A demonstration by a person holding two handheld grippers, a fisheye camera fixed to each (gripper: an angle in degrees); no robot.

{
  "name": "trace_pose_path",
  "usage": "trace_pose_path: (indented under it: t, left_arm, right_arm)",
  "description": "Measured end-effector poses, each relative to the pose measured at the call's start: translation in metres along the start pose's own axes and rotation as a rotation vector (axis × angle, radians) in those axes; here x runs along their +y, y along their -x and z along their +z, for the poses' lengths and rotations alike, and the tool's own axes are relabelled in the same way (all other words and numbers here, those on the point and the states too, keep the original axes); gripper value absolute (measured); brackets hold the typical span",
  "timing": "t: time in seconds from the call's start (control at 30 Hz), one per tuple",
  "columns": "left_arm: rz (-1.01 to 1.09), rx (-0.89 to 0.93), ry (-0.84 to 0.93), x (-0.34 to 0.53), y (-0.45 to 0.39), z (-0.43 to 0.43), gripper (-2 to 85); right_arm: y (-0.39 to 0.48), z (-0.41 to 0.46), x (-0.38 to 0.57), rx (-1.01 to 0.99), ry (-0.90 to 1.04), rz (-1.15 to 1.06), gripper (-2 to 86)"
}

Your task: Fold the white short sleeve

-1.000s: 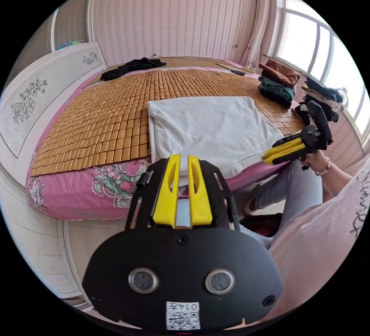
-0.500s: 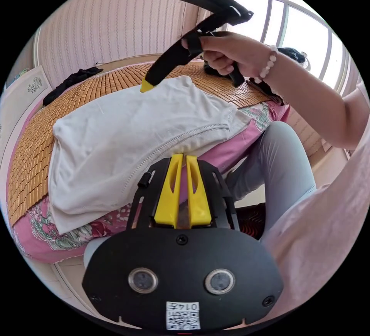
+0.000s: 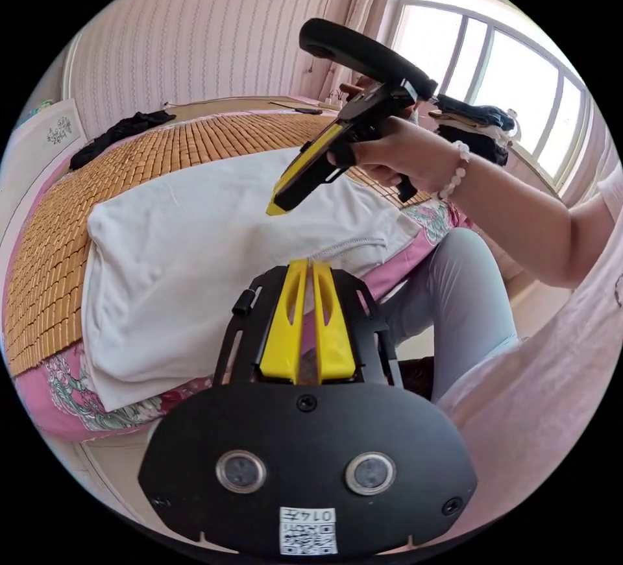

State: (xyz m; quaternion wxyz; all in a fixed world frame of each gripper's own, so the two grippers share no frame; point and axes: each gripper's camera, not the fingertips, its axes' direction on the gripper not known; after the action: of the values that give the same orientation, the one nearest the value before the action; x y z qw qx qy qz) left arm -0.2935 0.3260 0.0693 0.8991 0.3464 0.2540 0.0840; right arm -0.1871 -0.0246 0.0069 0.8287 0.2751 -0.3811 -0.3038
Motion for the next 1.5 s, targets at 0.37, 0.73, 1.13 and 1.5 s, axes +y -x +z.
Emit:
trace_pose_path:
  t: [0.37,0.73,1.13,1.5]
  left_arm:
    - [0.041,0.007,0.063,0.041,-0.001,0.053,-1.0]
    - [0.001,0.069,0.037,0.081,0.023,0.067,-1.0]
    - [0.031,0.084,-0.141,0.074,0.076,0.009,-0.3]
    - [0.073,0.187,-0.109,-0.094,0.129,0.138,6.6]
  right_arm:
    - [-0.051,-0.016,-0.07,0.089,-0.038,-0.008,-0.8]
    - [-0.143,-0.035,-0.112,0.042,0.076,0.142,-0.9]
    - [-0.162,-0.17,0.156,-0.046,-0.491,0.336,4.9]
    - [-0.178,-0.149,0.395,-0.337,-0.608,0.737,13.0]
